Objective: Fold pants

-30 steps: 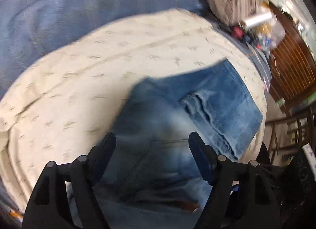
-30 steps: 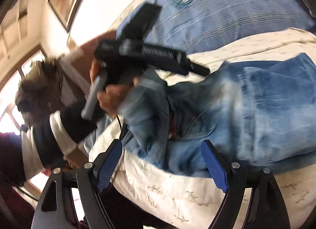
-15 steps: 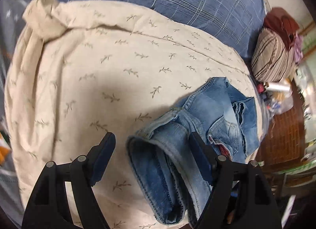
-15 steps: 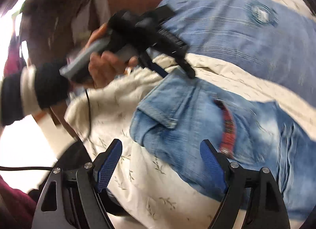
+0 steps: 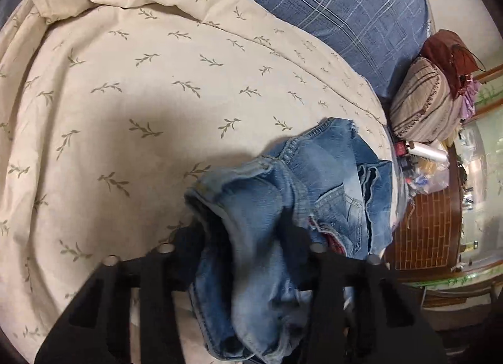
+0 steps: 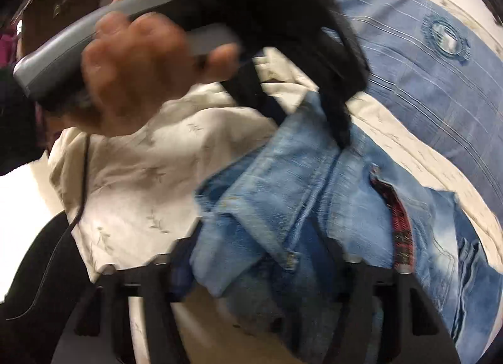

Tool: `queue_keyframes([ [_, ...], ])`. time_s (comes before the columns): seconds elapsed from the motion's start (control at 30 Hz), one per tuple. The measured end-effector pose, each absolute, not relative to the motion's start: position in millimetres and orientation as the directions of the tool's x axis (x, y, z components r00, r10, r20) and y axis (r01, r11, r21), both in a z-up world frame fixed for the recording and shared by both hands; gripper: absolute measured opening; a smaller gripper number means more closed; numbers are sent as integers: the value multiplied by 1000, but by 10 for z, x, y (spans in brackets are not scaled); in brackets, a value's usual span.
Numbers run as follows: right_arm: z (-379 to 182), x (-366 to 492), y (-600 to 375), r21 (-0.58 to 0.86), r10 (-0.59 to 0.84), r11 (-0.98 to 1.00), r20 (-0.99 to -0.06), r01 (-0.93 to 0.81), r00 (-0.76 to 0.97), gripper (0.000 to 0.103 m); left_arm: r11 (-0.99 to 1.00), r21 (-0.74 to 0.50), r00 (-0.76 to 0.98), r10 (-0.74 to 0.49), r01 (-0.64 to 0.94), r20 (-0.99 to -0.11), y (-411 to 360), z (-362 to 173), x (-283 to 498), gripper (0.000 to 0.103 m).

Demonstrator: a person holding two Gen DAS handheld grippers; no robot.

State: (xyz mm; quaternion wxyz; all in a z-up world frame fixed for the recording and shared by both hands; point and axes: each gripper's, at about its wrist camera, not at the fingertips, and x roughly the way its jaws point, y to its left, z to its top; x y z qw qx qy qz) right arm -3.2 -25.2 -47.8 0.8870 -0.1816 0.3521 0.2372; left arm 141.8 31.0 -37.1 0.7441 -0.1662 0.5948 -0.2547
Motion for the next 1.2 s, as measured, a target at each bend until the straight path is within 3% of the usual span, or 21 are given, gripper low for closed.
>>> queue_keyframes([
  [0.07,-305,-12,-444,-26,370,841,-701,-540,610,24,801,-562,166,-594,206,-787,264,-279,1342,12],
  [0.17,2,-37,-1019,230,496,854,-634,-468,593,20,797,-548,198,-598,256,-777,105,-13,1224,13],
  [0.37,174,-304,-2259,602,626,736,-432,-310,649,20,736,-508,199,-635,447,-746,-788,634,1034,20],
  [0.5,-61,-434,-2966,734,610,651,-355,-192,709,19,702,-445,132,-603,556,-787,-1796,632,1032,27],
  [0.63,-597,-434,-3597,819,556,574,-369,-23,745,19,703,-403,31,-516,586,-856,-2627,125,1124,27],
  [0.7,-791,-409,-3711,833,548,554,-385,23,742,19,728,-319,31,-423,606,-905,-2973,-191,1136,27],
  [0.8,-971,-375,-3810,876,581,482,-328,10,745,16,714,-264,40,-378,648,-925,-3172,-245,1070,25],
  [0.97,-962,-343,-3814,881,607,472,-296,-36,737,25,651,-235,30,-369,722,-929,-3029,199,994,27],
  [1.03,-1004,-391,-3845,909,625,416,-260,-32,736,29,614,-187,101,-404,767,-909,-2860,532,989,39],
  [1.1,-979,-520,-3948,931,625,364,-213,-39,751,48,592,-148,154,-429,792,-890,-2652,756,1050,74],
  [1.2,-897,-671,-3956,943,615,329,-169,-56,770,78,589,-124,156,-401,799,-903,-2437,728,1239,78],
])
